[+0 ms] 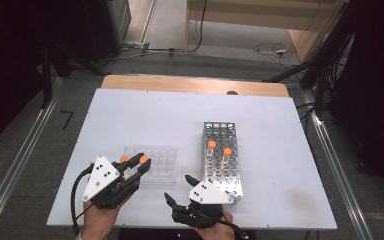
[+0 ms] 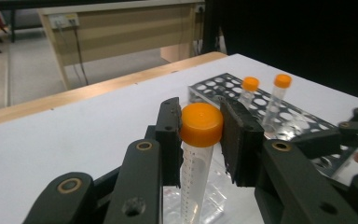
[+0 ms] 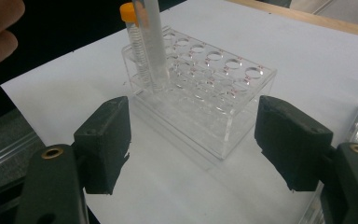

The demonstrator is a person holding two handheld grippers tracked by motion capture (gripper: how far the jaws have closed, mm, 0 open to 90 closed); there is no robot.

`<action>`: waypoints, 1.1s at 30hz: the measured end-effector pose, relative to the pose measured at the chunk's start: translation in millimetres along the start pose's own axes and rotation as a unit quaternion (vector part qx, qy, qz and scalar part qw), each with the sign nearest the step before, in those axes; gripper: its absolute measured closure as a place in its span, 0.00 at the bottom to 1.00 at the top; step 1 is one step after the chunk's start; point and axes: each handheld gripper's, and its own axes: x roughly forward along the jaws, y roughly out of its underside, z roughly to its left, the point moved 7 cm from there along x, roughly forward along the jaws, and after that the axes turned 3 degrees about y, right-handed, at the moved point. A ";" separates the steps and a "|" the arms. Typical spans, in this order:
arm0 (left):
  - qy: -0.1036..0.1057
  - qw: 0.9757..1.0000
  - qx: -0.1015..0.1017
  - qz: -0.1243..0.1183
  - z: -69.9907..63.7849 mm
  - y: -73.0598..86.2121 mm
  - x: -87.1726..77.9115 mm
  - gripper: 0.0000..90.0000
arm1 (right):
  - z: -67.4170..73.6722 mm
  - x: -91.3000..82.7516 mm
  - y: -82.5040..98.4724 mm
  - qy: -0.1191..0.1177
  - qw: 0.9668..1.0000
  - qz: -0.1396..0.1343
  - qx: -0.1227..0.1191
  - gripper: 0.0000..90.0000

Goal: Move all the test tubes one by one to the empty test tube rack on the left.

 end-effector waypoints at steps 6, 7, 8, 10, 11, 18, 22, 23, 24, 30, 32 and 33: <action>-0.018 1.000 -0.008 -0.001 14.2 -0.3 2.3 0.78 | -0.6 0.7 0.7 0.001 1.000 0.002 0.001 0.29; -0.019 1.000 -0.010 -0.001 15.7 0.3 3.6 0.78 | -0.6 0.8 0.7 0.001 1.000 0.002 0.001 0.29; -0.019 1.000 -0.011 -0.002 17.1 1.0 5.1 0.78 | -0.7 0.8 0.7 0.001 1.000 0.001 0.002 0.29; -0.021 1.000 -0.014 -0.001 19.0 2.2 8.0 0.78 | -0.8 1.0 0.7 0.001 1.000 0.001 0.002 0.29; -0.021 1.000 -0.013 0.001 19.7 3.0 9.6 0.78 | -0.9 1.0 0.7 0.000 1.000 0.001 0.002 0.29; -0.031 0.999 -0.007 0.013 23.8 8.6 15.0 0.78 | -1.8 -0.1 0.8 0.000 1.000 0.001 0.003 0.30; -0.031 0.999 -0.010 0.019 25.0 12.8 16.8 0.78 | -2.0 -0.3 0.8 0.000 1.000 0.000 0.001 0.30; -0.030 0.999 -0.009 0.021 24.7 14.5 17.7 0.78 | -2.0 -0.5 0.9 0.001 1.000 0.001 0.002 0.30; -0.029 0.999 -0.009 0.025 24.2 16.6 18.7 0.78 | -1.9 -0.5 0.9 0.001 1.000 0.001 0.001 0.30; -0.031 0.999 -0.004 0.045 23.5 29.8 25.5 0.78 | -1.7 -1.0 1.2 0.000 1.000 0.002 0.001 0.30; -0.031 0.998 -0.006 0.051 24.2 34.2 27.0 0.78 | -1.7 -1.0 1.2 0.000 1.000 0.001 0.000 0.30; -0.031 0.998 -0.005 0.054 24.7 36.1 27.7 0.78 | -1.6 -1.3 1.3 0.000 1.000 0.002 0.001 0.30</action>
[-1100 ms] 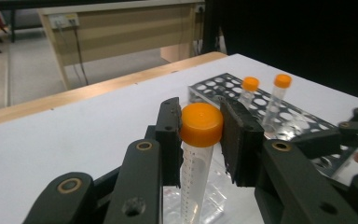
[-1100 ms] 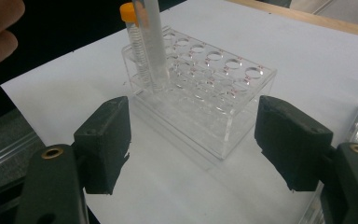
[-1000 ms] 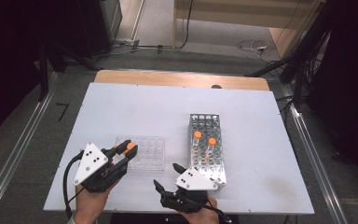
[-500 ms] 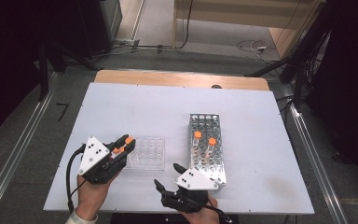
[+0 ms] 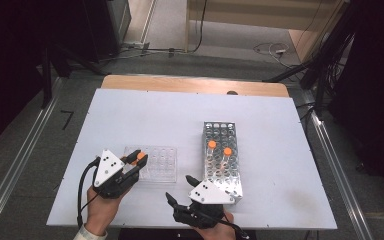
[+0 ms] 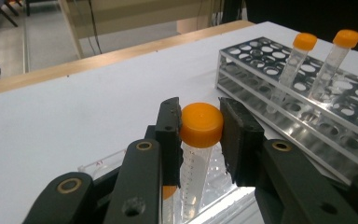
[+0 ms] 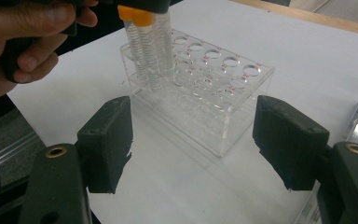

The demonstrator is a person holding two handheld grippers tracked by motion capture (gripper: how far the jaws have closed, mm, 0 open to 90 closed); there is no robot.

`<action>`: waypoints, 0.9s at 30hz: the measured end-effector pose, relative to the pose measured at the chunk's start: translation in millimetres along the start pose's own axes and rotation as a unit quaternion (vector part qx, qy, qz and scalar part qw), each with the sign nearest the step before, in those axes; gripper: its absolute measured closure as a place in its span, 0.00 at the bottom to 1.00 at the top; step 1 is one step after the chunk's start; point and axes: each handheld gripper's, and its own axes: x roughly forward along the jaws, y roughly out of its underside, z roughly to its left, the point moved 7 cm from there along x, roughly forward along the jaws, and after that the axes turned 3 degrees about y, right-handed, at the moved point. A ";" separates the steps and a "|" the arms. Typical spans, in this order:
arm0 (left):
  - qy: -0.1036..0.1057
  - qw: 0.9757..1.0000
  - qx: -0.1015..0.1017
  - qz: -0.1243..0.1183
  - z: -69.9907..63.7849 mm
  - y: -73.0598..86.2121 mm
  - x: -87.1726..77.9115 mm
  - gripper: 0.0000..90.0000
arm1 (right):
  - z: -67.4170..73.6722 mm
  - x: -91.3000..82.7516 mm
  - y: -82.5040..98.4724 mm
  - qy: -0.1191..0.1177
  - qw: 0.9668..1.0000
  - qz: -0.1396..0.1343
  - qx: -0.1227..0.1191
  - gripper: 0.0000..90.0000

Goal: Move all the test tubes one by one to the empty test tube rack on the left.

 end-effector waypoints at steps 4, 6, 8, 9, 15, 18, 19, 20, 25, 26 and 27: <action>0.000 1.000 -0.001 0.006 0.8 4.4 1.3 0.78 | -0.4 -0.3 0.0 0.000 1.000 0.000 0.000 0.30; 0.001 1.000 -0.002 0.007 1.3 4.4 1.0 0.77 | -0.6 -0.4 -0.1 0.000 1.000 0.000 0.000 0.30; 0.001 1.000 -0.002 0.007 1.6 4.4 1.0 0.77 | -0.4 -0.4 0.0 0.001 1.000 0.000 0.001 0.30; 0.002 1.000 -0.003 0.007 1.6 4.3 1.0 0.76 | -0.4 -0.3 0.1 0.000 1.000 0.000 0.000 0.30; 0.006 1.000 -0.008 0.001 1.6 2.6 -1.2 0.70 | -0.4 -0.2 0.2 0.001 1.000 0.000 0.001 0.30; 0.009 1.000 -0.012 -0.005 0.2 0.4 -2.8 0.64 | -0.8 -0.5 0.0 0.001 1.000 -0.001 0.000 0.30; 0.009 1.000 -0.012 -0.006 -0.3 -0.3 -3.5 0.62 | -1.1 -0.7 0.0 0.001 1.000 -0.001 0.000 0.30; 0.011 1.000 -0.012 -0.006 -0.8 -0.9 -4.0 0.58 | -1.4 -1.0 -0.2 0.002 1.000 -0.001 0.001 0.30; 0.016 0.999 -0.027 -0.011 -3.8 -3.8 -5.5 0.37 | -4.8 -2.6 -1.2 0.005 1.000 -0.004 0.003 0.30; 0.012 0.999 -0.028 -0.012 -4.1 -4.3 -5.7 0.34 | -5.8 -2.9 -1.6 0.006 1.000 -0.005 0.003 0.30; 0.009 1.000 -0.027 -0.012 -4.4 -4.7 -6.1 0.30 | -6.9 -3.6 -1.8 0.008 1.000 -0.006 0.004 0.30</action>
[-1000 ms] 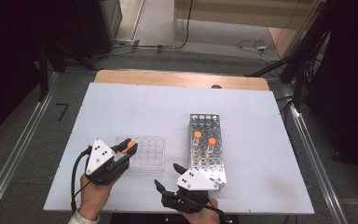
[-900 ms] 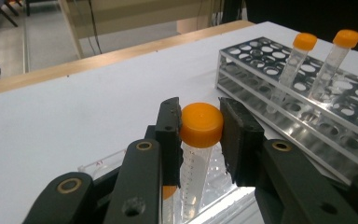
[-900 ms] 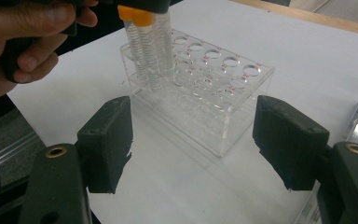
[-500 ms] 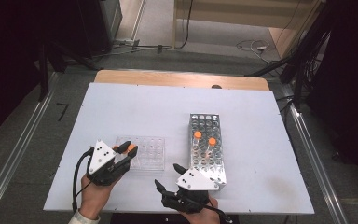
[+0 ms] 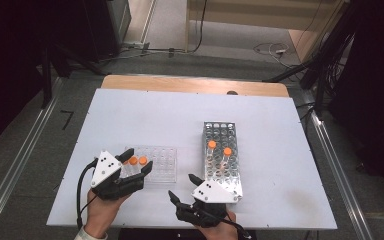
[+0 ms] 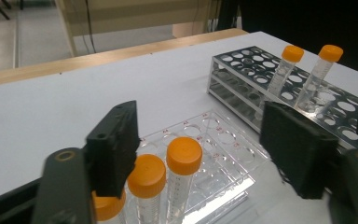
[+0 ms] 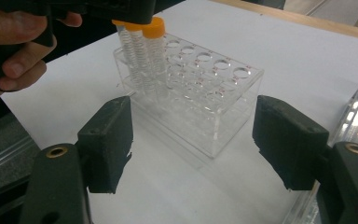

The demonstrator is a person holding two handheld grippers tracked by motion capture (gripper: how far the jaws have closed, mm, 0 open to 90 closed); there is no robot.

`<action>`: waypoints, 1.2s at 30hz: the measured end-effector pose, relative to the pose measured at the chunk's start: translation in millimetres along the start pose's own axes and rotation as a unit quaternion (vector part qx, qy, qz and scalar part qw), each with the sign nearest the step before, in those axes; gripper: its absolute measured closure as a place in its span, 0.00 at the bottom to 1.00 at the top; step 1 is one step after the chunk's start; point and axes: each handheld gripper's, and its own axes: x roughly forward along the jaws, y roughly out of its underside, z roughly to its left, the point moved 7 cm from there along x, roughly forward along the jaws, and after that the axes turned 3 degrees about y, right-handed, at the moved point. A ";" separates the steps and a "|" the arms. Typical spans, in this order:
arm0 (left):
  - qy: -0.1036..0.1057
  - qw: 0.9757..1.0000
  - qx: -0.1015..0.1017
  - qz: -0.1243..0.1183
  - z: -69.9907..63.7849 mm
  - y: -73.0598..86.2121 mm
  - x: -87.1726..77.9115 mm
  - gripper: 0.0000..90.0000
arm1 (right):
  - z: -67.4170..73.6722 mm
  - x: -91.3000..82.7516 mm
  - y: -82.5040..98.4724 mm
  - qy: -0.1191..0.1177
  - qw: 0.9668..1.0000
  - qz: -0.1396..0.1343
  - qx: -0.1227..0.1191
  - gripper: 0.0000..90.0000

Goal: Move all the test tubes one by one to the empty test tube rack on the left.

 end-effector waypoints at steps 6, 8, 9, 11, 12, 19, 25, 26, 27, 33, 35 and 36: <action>0.001 1.000 -0.001 -0.002 -3.4 -1.6 -3.0 0.24 | -10.5 -4.7 -2.8 0.012 1.000 -0.007 0.005 0.31; 0.003 1.000 0.001 -0.005 -4.5 -2.3 -4.5 0.24 | -15.5 -7.4 -4.4 0.018 1.000 -0.010 0.008 0.31; 0.003 1.000 0.000 -0.007 -5.1 -2.7 -5.1 0.24 | -18.7 -9.0 -5.5 0.022 1.000 -0.013 0.008 0.31; 0.003 1.000 0.001 -0.008 -5.6 -3.3 -6.9 0.24 | -25.0 -12.9 -7.4 0.029 0.999 -0.018 0.012 0.31; 0.003 1.000 0.000 -0.009 -6.0 -3.5 -7.8 0.24 | -28.4 -15.0 -8.4 0.033 0.999 -0.021 0.013 0.31; 0.002 1.000 0.001 -0.011 -6.1 -4.3 -11.4 0.24 | -53.4 -29.1 -10.3 0.054 0.998 -0.030 0.018 0.32; 0.002 1.000 0.002 -0.010 -7.1 -3.6 -11.7 0.24 | -74.8 -34.0 -7.9 0.077 0.996 -0.031 0.022 0.33; 0.002 1.000 0.002 -0.010 -7.1 -3.4 -11.5 0.24 | -77.9 -34.2 -7.2 0.080 0.996 -0.031 0.023 0.33; 0.002 1.000 0.002 -0.010 -6.9 -3.3 -11.6 0.24 | -81.2 -34.5 -6.4 0.085 0.996 -0.030 0.025 0.33; 0.002 1.000 0.002 -0.012 -6.7 -3.5 -12.9 0.24 | -99.4 -34.3 -1.3 0.103 0.994 -0.027 0.025 0.33; 0.002 1.000 0.001 -0.011 -6.7 -3.3 -13.0 0.24 | -104.7 -33.9 0.3 0.106 0.994 -0.028 0.024 0.33; 0.002 1.000 0.001 -0.011 -6.7 -3.3 -12.9 0.24 | -106.3 -33.5 1.1 0.103 0.994 -0.032 0.017 0.33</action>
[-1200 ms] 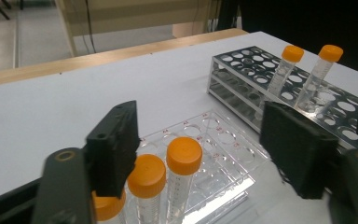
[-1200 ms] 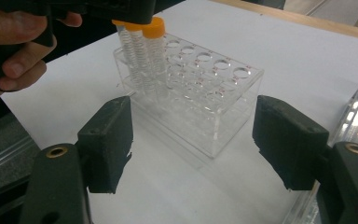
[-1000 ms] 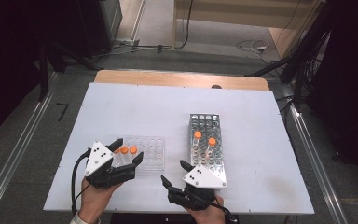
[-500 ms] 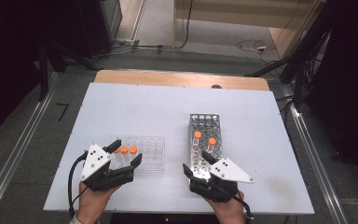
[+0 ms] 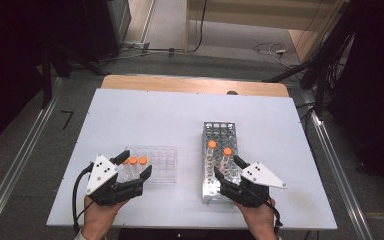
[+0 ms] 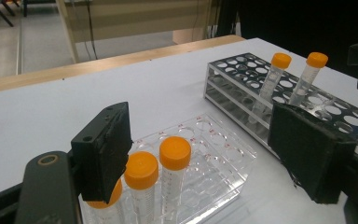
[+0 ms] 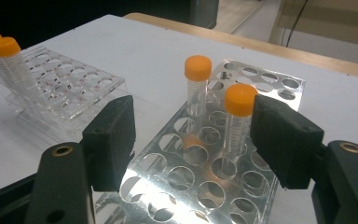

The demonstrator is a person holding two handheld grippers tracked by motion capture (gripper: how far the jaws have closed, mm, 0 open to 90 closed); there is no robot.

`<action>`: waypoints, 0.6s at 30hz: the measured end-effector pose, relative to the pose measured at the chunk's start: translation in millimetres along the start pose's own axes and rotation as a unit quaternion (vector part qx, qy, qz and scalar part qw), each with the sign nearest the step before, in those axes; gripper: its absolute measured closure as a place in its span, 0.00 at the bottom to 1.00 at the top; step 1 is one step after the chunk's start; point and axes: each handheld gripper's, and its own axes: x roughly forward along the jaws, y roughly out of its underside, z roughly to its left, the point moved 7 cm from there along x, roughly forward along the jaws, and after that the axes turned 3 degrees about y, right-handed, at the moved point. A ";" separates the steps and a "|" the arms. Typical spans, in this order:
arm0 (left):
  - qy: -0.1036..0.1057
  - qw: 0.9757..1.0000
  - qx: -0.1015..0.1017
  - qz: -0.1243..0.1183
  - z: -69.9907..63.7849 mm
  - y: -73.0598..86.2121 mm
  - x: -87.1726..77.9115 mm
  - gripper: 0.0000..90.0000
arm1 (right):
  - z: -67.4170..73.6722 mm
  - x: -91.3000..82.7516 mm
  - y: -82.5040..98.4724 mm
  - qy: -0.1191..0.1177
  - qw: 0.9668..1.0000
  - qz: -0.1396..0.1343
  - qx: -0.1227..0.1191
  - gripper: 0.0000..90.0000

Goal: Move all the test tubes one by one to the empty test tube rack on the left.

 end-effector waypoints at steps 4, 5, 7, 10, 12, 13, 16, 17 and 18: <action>0.000 1.000 0.001 0.002 -0.2 0.7 0.1 0.24 | -8.3 4.5 5.9 0.007 1.000 -0.002 -0.015 0.34; 0.000 1.000 0.001 0.002 -0.3 0.9 0.2 0.24 | -11.1 6.1 7.5 0.011 1.000 -0.001 -0.014 0.34; 0.000 1.000 0.002 0.002 -0.6 1.1 0.4 0.24 | -16.9 10.0 10.7 0.010 1.000 0.001 -0.010 0.35; 0.000 1.000 0.002 0.004 -0.8 1.7 0.8 0.24 | -22.0 14.4 14.9 0.009 1.000 0.006 -0.008 0.37; 0.001 1.000 0.001 0.004 -1.1 2.1 1.1 0.24 | -24.0 17.4 16.6 0.011 1.000 0.004 -0.015 0.38; 0.001 1.000 0.002 0.004 -1.3 2.1 1.1 0.24 | -25.3 19.7 17.2 0.010 1.000 0.004 -0.019 0.39; 0.002 1.000 0.002 0.004 -2.3 2.2 1.2 0.24 | -28.8 26.2 19.4 0.006 1.000 0.006 -0.017 0.42; 0.001 1.000 0.003 0.005 -2.4 2.3 1.2 0.24 | -29.9 27.9 20.1 0.003 1.000 0.008 -0.018 0.43; 0.002 1.000 0.004 0.006 -2.5 2.5 1.3 0.24 | -30.7 29.5 20.3 0.004 1.000 0.009 -0.018 0.44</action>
